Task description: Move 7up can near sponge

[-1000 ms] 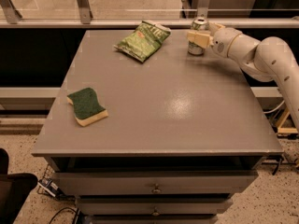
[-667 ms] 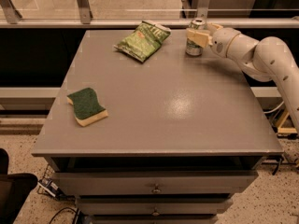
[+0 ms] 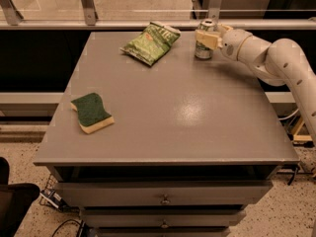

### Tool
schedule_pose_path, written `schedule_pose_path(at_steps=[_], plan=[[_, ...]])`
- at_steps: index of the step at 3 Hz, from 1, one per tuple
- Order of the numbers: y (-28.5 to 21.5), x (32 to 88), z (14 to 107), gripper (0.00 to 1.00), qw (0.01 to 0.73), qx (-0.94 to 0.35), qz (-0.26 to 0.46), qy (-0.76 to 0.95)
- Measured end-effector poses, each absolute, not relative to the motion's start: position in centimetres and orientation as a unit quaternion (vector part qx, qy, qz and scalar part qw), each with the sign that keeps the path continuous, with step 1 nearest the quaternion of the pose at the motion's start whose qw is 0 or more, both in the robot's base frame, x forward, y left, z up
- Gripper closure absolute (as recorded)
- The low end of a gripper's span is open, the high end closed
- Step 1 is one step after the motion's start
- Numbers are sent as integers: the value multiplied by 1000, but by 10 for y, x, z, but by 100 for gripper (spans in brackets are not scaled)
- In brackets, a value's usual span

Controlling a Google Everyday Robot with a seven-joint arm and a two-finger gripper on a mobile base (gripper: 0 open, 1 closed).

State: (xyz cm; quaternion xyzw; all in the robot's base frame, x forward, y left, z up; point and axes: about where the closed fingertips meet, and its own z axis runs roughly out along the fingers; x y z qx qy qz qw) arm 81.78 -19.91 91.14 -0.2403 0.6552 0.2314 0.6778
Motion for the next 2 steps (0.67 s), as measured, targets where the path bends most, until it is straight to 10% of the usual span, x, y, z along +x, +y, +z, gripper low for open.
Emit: schedule_pose_path(at_steps=[2], plan=[[-200,798,934,100,672,-243,229,661]])
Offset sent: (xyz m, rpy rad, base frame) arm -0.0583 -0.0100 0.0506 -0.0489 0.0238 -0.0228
